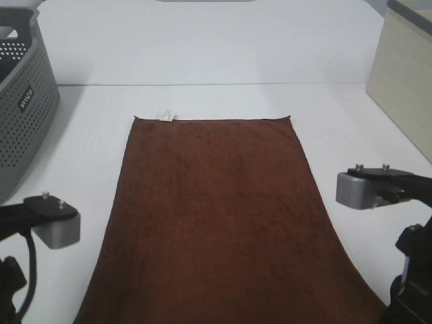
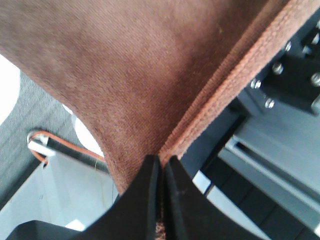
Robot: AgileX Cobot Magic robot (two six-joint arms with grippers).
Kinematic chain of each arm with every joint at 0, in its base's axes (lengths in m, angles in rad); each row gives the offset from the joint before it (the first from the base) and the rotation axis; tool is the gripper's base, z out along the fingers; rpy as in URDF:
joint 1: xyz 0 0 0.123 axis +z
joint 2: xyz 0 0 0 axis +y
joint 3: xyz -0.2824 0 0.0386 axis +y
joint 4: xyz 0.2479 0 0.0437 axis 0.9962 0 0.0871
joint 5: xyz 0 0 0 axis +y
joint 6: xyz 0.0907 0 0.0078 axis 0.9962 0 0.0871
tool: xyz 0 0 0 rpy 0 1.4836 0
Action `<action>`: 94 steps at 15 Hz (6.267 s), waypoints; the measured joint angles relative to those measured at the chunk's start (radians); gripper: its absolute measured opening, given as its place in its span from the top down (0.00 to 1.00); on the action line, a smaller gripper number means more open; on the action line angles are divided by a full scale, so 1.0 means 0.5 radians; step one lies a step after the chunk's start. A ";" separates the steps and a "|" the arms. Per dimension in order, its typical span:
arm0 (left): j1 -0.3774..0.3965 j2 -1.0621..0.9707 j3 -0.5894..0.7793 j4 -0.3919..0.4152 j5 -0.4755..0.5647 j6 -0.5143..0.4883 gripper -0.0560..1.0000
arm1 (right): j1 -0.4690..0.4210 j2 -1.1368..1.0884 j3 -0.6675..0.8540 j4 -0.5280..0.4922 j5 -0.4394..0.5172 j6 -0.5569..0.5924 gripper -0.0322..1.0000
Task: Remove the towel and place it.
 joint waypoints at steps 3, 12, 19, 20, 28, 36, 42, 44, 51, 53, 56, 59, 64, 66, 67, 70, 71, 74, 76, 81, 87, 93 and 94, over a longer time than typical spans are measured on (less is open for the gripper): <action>-0.204 0.234 -0.002 0.012 -0.036 -0.006 0.95 | 0.000 0.136 0.102 0.030 -0.006 -0.040 0.96; -0.296 0.724 -0.302 0.062 0.032 -0.020 0.95 | 0.000 0.524 0.134 0.000 -0.224 -0.166 0.96; -0.412 0.984 -0.522 0.000 0.054 -0.024 0.95 | -0.002 0.726 0.132 0.048 -0.370 -0.198 0.96; -0.466 0.992 -0.522 0.000 0.032 -0.046 0.95 | -0.002 0.726 0.132 0.074 -0.370 -0.208 0.96; -0.632 0.992 -0.596 -0.054 -0.092 -0.474 0.10 | -0.002 0.726 0.132 0.144 -0.324 -0.234 0.18; -0.436 0.992 -0.992 0.184 0.082 -0.478 0.09 | -0.228 0.518 -0.278 -0.154 -0.408 -0.030 0.14; 0.200 0.994 -1.324 0.270 -0.148 -0.372 0.09 | -0.776 0.758 -1.012 -0.234 -0.326 -0.102 0.12; 0.440 1.000 -1.418 0.270 -0.296 -0.378 0.09 | -0.776 0.974 -1.302 -0.234 -0.326 -0.092 0.09; 0.916 1.472 -1.860 0.250 -0.360 -0.228 0.09 | -0.780 1.834 -2.150 -0.258 -0.204 -0.108 0.08; 0.930 1.626 -2.034 0.222 -0.360 -0.212 0.09 | -0.790 2.062 -2.394 -0.256 -0.192 -0.128 0.08; 0.930 1.874 -2.322 0.214 -0.346 -0.196 0.09 | -0.864 2.276 -2.642 -0.234 -0.154 -0.128 0.08; 0.930 2.078 -2.532 0.212 -0.314 -0.196 0.09 | -0.906 2.402 -2.746 -0.126 -0.156 -0.190 0.08; 0.930 2.132 -2.546 0.206 -0.322 -0.190 0.09 | -0.906 2.512 -2.756 -0.022 -0.268 -0.266 0.08; 0.930 2.138 -2.546 0.198 -0.344 -0.190 0.09 | -0.906 2.538 -2.772 -0.006 -0.310 -0.268 0.08; 0.930 2.140 -2.546 0.182 -0.344 -0.190 0.09 | -0.906 2.548 -2.778 0.008 -0.314 -0.264 0.08; 0.930 2.182 -2.560 0.160 -0.328 -0.188 0.09 | -0.906 2.552 -2.782 0.018 -0.318 -0.250 0.08; 0.930 2.184 -2.562 0.158 -0.328 -0.188 0.09 | -0.906 2.552 -2.786 0.016 -0.318 -0.246 0.08; 0.930 2.186 -2.562 0.158 -0.330 -0.186 0.09 | -0.906 2.552 -2.786 0.000 -0.326 -0.194 0.08; 0.928 2.198 -2.568 0.140 -0.340 -0.186 0.09 | -0.904 2.552 -2.786 -0.006 -0.332 -0.192 0.08; 0.838 2.252 -2.590 -0.008 -0.424 -0.190 0.17 | -0.852 2.576 -2.800 -0.016 -0.360 -0.174 0.09; 0.778 2.282 -2.592 -0.048 -0.522 -0.314 0.46 | -0.720 2.588 -2.802 -0.062 -0.424 -0.138 0.21; 0.778 2.296 -2.592 -0.048 -0.522 -0.318 0.67 | -0.720 2.598 -2.802 -0.144 -0.416 -0.122 0.50; 0.778 2.296 -2.592 -0.048 -0.522 -0.318 0.68 | -0.720 2.598 -2.802 -0.144 -0.416 -0.122 0.50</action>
